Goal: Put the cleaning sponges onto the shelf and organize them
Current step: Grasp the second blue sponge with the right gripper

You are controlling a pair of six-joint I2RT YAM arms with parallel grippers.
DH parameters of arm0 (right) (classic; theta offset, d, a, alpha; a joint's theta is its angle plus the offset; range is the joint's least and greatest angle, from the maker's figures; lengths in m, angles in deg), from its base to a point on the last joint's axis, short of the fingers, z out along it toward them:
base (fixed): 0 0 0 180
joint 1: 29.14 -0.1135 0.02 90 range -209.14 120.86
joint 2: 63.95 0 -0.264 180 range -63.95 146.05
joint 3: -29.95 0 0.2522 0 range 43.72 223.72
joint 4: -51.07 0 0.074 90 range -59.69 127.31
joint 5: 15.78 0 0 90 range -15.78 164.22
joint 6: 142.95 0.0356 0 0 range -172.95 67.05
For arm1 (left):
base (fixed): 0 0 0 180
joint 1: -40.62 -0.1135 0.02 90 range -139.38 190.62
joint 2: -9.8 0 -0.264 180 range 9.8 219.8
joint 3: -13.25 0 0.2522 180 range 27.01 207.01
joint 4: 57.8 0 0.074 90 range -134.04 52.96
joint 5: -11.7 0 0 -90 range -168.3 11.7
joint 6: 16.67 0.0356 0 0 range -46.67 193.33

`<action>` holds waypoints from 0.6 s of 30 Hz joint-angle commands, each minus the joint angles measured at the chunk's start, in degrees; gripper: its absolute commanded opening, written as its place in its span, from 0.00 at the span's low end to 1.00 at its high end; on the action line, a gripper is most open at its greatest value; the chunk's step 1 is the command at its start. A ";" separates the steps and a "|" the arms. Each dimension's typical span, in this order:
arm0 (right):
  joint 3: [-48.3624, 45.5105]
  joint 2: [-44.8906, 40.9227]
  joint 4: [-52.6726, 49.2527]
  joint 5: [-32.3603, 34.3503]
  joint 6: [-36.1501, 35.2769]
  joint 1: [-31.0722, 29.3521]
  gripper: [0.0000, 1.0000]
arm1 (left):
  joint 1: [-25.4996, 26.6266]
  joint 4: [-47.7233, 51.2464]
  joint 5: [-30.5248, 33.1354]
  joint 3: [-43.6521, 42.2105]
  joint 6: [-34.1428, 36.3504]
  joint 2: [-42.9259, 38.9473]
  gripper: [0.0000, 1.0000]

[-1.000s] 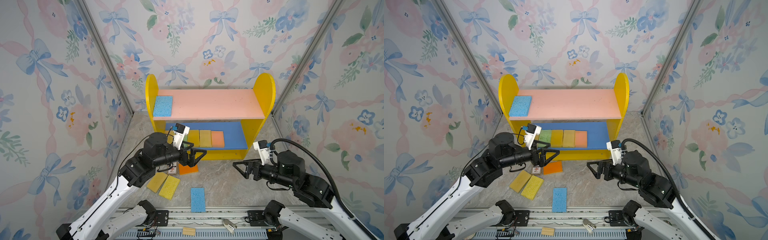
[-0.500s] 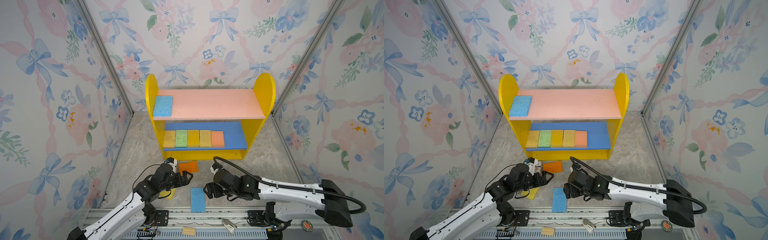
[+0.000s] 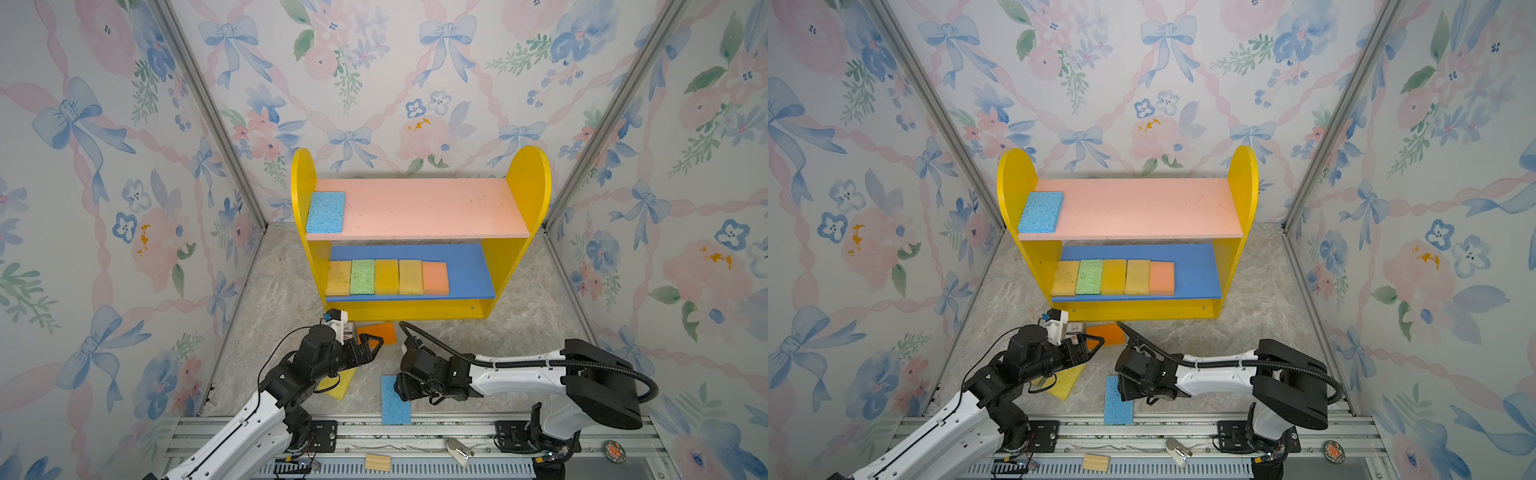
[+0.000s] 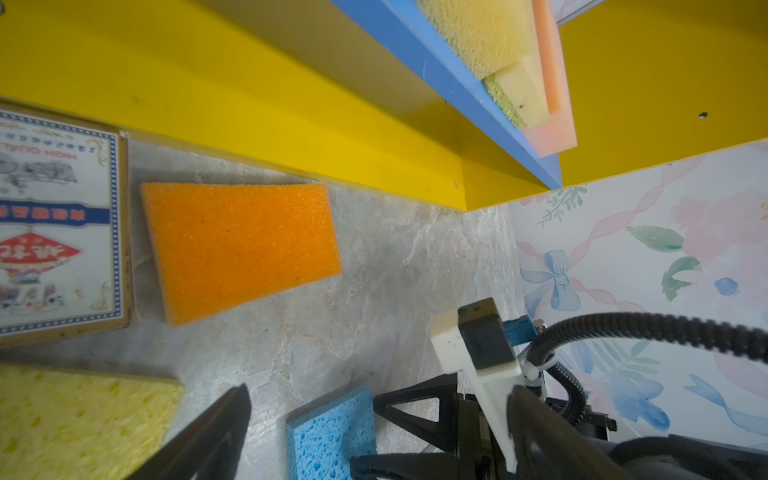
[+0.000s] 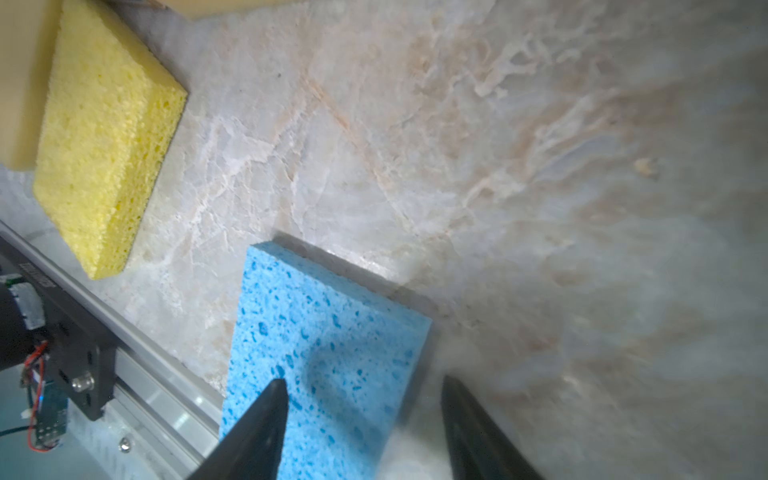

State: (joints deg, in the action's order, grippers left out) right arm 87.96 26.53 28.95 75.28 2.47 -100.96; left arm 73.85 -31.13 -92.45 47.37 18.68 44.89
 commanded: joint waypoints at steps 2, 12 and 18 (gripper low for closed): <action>0.35 2.31 1.78 -1.02 0.84 -0.79 0.45 | -0.80 -0.60 -1.14 -0.85 1.04 0.24 0.97; -0.30 1.98 3.00 -0.99 0.83 0.07 0.08 | -1.15 -0.65 -2.97 -1.27 1.79 0.46 0.94; -1.57 -4.95 0.74 0.04 -0.50 2.37 0.00 | -1.14 -0.60 -5.43 -0.02 2.65 0.15 0.93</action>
State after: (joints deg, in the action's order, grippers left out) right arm 87.48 26.44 31.51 74.23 3.15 -100.04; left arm 73.15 -31.18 -95.62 46.65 19.36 45.26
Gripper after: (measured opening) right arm 0.046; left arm 0.935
